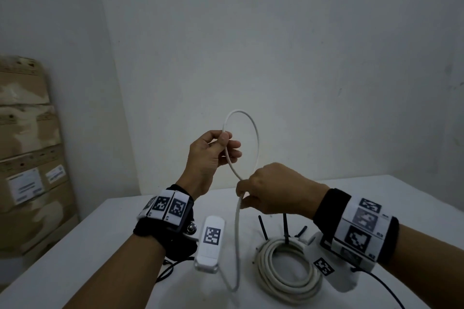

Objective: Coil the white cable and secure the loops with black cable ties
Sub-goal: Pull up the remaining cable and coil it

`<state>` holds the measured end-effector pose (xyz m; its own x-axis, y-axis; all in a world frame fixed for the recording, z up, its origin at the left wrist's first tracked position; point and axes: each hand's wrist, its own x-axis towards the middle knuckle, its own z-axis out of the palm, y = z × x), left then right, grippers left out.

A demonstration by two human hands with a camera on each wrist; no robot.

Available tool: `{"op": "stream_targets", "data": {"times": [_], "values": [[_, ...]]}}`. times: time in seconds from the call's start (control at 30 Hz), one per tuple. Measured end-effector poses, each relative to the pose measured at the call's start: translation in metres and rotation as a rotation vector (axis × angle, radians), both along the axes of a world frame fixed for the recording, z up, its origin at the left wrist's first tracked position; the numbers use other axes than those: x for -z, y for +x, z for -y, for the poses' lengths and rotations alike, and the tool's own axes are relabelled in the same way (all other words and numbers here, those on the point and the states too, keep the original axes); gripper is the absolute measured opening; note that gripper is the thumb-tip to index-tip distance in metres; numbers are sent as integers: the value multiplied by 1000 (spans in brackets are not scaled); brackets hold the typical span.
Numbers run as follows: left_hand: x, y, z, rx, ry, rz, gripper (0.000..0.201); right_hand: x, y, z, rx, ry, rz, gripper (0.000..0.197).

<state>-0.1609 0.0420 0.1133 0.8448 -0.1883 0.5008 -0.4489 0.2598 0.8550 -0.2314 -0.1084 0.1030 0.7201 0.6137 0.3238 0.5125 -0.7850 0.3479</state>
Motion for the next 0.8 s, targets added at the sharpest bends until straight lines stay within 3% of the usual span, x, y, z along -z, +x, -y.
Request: {"op": "stream_targets", "data": {"times": [0.1,0.17,0.27,0.33,0.47,0.57,0.63,0.73,0.8], "values": [[8,-2,-3,63,41,-40,15,2,1,8,-144,50,229,37],[15,-4,-3,108,55,-70,15,-1,4,12,-154,150,252,36],[27,-4,-3,82,154,-68,16,-6,7,18,104,284,72,43],[31,-5,-4,66,272,-82,17,-9,10,23,171,453,-45,45],[33,-9,-11,192,292,-197,22,-14,12,35,126,854,-284,29],[36,-10,-15,216,231,-287,23,-17,13,46,71,1244,-426,24],[40,-9,-16,202,202,-356,25,-19,14,50,97,1400,-485,14],[45,-9,-11,129,241,-395,27,-21,17,53,159,1440,-554,13],[45,-9,-6,65,272,-369,25,-24,17,55,211,1277,-577,10]]}}
